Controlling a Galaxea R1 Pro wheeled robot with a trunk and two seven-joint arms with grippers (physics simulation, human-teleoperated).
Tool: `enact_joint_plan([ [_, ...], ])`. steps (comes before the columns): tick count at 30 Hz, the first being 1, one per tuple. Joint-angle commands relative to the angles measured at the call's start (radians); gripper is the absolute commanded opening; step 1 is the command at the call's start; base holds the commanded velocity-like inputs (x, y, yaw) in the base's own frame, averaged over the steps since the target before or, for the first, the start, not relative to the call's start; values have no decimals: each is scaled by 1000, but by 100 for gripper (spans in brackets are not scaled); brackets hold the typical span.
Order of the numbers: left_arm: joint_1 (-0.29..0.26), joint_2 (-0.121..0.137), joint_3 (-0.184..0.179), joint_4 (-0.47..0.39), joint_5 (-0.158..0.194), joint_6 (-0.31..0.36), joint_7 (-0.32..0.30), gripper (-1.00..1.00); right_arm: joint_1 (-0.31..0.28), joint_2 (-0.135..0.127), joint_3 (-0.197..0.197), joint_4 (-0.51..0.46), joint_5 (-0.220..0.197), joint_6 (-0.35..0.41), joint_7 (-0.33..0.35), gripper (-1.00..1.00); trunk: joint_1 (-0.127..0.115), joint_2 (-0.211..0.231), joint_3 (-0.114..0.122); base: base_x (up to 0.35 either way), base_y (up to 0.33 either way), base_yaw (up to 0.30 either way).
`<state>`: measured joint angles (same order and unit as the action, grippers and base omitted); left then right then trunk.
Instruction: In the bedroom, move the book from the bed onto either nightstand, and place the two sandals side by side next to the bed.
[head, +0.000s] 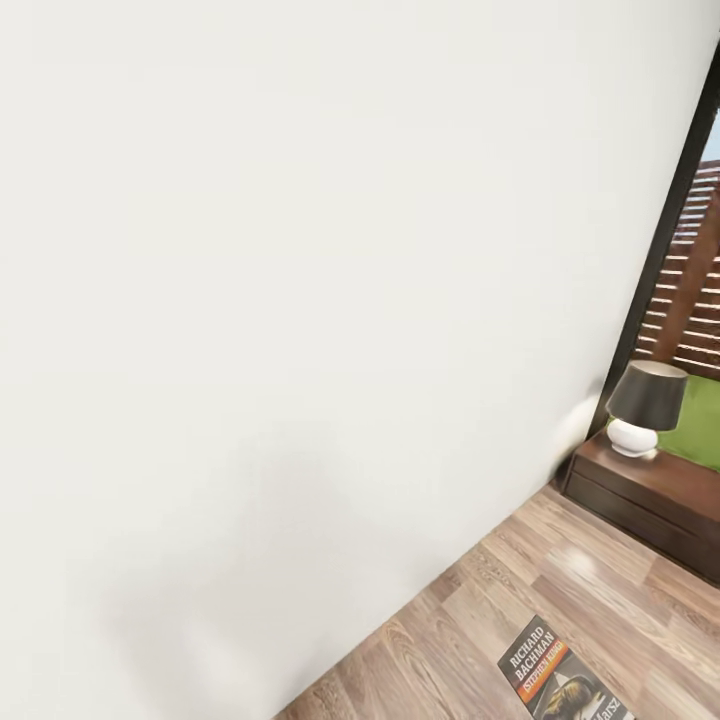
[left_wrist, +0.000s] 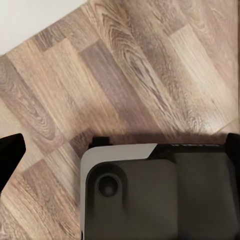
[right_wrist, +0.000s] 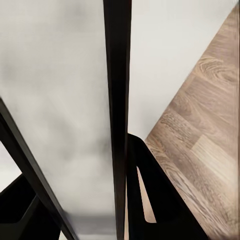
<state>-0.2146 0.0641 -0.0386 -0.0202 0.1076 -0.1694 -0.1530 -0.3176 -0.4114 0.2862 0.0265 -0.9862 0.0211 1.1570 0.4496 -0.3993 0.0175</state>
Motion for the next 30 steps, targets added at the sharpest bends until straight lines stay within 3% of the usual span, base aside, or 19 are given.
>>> enact_joint_plan([
  [1, 0, 0, -4, 1, 11, -2, -5, 100, -1, 0, 5, 3, -9, 2, 4, -100, 0, -1, 0, 0, 0, -283],
  [19, 0, 0, -3, 0, 10, -2, -5, 100, -1, 0, 5, 3, -9, 2, 4, -100, 0, -1, 3, 18, 6, -290],
  [30, 0, 0, -3, 0, 11, -2, -5, 100, -1, 0, 5, 3, -9, 2, 6, -100, 0, -1, 3, 216, 82, -61],
])
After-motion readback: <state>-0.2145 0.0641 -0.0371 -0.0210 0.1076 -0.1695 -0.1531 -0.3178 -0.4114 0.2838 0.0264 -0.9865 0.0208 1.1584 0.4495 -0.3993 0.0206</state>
